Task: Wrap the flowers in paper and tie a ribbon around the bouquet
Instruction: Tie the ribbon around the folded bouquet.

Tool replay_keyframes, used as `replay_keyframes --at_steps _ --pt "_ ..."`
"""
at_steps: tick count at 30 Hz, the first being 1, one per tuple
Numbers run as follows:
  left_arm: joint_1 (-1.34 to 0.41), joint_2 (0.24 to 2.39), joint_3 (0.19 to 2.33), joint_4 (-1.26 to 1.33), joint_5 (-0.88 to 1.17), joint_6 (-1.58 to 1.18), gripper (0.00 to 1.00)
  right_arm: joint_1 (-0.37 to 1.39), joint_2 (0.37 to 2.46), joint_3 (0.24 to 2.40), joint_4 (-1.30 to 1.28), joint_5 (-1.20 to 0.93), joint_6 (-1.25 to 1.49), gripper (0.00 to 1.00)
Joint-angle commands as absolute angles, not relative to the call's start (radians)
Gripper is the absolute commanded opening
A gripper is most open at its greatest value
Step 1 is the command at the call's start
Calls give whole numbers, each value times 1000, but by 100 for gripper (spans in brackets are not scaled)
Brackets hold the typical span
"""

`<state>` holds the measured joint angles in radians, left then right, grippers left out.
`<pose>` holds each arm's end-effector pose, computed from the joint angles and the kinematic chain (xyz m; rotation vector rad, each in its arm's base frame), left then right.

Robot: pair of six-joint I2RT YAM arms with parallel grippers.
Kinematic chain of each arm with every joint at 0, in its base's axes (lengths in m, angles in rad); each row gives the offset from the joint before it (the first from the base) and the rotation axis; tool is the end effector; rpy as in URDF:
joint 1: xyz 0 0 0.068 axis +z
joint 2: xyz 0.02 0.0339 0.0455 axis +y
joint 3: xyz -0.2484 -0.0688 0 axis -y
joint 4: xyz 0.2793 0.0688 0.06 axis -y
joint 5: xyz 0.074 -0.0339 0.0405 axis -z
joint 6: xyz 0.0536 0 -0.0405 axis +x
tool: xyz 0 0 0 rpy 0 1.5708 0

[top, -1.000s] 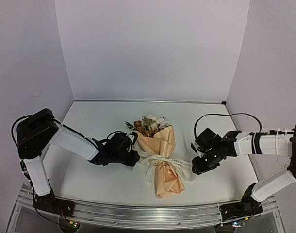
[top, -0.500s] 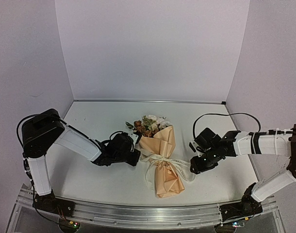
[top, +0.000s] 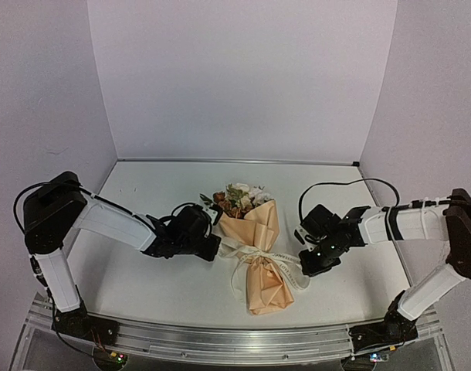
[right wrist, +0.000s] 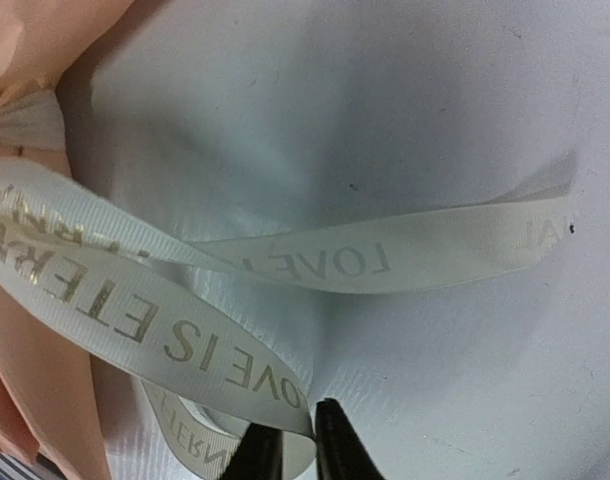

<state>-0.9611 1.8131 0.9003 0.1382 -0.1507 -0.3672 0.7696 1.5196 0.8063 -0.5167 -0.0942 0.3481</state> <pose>0.2291 -0.3140 0.0815 0.6252 2.3020 -0.4763 0.2122 0.2126 0.1042 -0.6249 2.8097 0.3776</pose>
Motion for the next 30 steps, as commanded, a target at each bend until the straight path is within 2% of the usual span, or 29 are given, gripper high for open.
replay_keyframes --at_steps 1,7,13,16,17,21,24,30 --pt "-937 1728 899 44 -171 -413 0 776 1523 849 -552 -54 379 0" --pt "-897 1649 868 6 -147 -453 0 776 1500 854 -650 54 418 0" --pt "-887 1616 869 6 20 -515 1 778 1497 859 -666 24 437 0" --pt "-886 1610 873 -8 109 -640 36 779 1497 866 -667 8 440 0" --pt "-883 1609 868 -2 131 -685 40 781 1496 867 -668 8 439 0" --pt "-819 1593 772 149 269 -929 46 782 1487 868 -669 -34 446 0" --pt "-790 1584 661 318 317 -1177 44 784 1479 866 -673 -45 452 0" --pt "-800 1612 613 478 342 -1438 45 784 1465 845 -676 -16 451 0"
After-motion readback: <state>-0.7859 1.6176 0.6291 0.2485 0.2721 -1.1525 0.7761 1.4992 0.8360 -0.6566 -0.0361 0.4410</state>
